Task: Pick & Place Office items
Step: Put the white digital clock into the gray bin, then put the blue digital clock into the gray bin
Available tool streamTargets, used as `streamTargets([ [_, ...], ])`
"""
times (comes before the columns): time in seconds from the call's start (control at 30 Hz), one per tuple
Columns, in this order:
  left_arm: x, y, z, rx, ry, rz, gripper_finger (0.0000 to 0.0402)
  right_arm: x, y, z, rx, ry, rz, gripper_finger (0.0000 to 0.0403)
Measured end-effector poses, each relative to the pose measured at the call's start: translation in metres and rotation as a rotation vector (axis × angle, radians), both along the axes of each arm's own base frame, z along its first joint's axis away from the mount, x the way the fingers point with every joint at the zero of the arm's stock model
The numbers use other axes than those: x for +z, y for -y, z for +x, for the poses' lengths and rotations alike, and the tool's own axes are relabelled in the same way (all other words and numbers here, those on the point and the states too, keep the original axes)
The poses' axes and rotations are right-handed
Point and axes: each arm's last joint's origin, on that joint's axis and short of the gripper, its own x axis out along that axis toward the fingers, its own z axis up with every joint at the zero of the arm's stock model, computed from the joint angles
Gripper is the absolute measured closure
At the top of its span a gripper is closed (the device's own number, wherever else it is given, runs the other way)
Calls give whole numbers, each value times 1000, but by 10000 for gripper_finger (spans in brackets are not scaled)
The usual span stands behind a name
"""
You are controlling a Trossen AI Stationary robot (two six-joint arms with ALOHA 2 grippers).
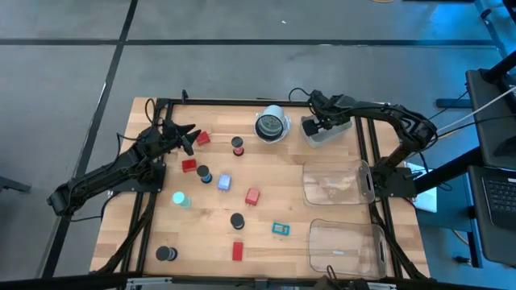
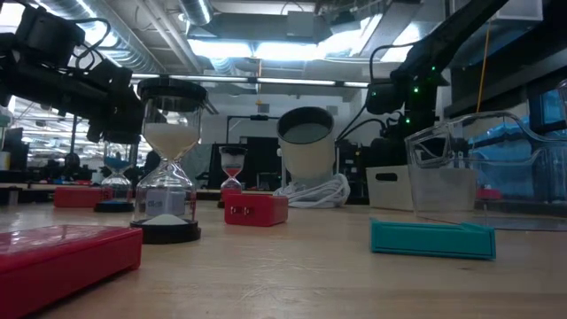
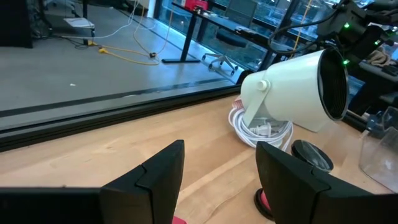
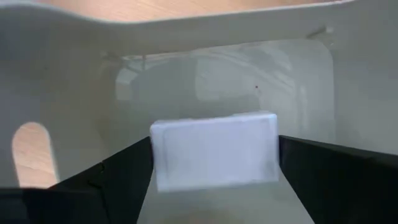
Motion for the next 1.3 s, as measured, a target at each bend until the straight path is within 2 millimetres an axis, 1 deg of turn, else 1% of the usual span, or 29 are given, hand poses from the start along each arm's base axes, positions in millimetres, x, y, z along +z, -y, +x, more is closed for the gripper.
streamTargets([
  [0.2,0,0,0,0,0,0,206,1,-1,1,7,29,28,45],
  [0.3,0,0,0,-1,0,0,206,8,-3,0,19,60,44,34],
  [0.37,0,0,0,-1,0,0,206,18,-3,-1,31,72,38,28],
  [0.5,0,1,1,-37,-11,12,206,50,-8,1,57,126,-11,24],
  [0.57,0,1,1,-70,-9,11,206,65,-16,6,80,175,-45,26],
  [0.63,0,2,1,-82,-8,10,206,78,-28,13,139,226,-82,29],
  [0.73,0,2,1,-75,-9,11,206,88,-53,26,269,274,-118,33],
  [0.83,0,2,1,-74,-8,12,206,92,-85,42,370,318,-124,39],
  [1.0,0,2,1,-75,-8,12,206,94,-149,70,597,438,-109,45],
  [1.1,0,2,1,-75,-8,12,206,98,-186,77,728,514,-86,46],
  [1.17,0,2,1,-74,-8,12,206,99,-213,78,789,548,-64,46],
  [1.23,0,2,1,-75,-8,12,206,98,-240,83,841,600,-68,46],
  [1.3,0,2,1,-74,-8,11,206,92,-265,87,919,607,-100,46],
])
